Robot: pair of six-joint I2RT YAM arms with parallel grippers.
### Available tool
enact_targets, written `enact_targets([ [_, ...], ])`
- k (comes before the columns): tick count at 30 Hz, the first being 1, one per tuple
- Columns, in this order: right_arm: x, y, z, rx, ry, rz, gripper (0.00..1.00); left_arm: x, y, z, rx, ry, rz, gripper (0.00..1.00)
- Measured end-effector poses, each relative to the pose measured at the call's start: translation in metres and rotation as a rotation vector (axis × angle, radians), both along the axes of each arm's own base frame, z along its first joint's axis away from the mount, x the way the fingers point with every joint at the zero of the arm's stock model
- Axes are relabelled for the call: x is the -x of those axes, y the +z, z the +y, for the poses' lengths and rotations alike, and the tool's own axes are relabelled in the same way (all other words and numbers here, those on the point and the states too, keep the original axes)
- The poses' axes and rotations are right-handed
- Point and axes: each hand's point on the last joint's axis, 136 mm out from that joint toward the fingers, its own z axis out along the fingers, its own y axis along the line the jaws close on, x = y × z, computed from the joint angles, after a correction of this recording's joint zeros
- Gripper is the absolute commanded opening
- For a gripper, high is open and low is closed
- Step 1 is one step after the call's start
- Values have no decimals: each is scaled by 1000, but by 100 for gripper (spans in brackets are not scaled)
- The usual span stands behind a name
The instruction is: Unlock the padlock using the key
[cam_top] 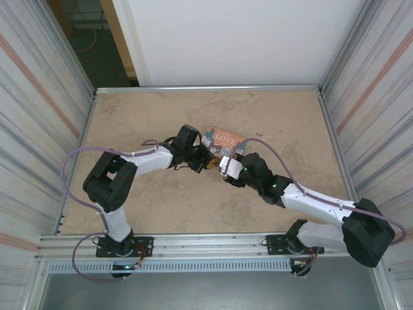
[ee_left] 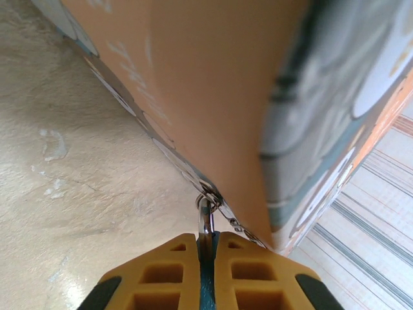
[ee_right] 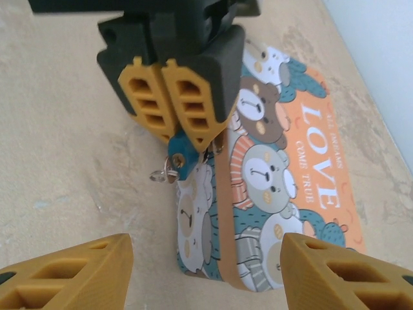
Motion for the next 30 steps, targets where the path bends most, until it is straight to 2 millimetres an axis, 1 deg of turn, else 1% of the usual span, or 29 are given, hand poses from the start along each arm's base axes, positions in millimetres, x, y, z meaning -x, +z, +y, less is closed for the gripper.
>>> enact_targets([
  [3,-1,-9,0,26,6,2,60,0,0,0,0,4,6,0],
  [8,-4,-15,6,31,15,-3,58,1,0,0,5,13,19,0],
  [13,-7,-23,10,48,27,-5,51,1,0,-1,7,13,21,0],
  [21,-9,-30,13,54,29,1,36,2,0,-3,10,15,26,0],
  [23,-10,-31,14,55,29,3,32,2,1,-3,12,16,26,0],
  [30,-15,-27,19,44,28,-6,24,2,1,-3,14,18,26,0],
])
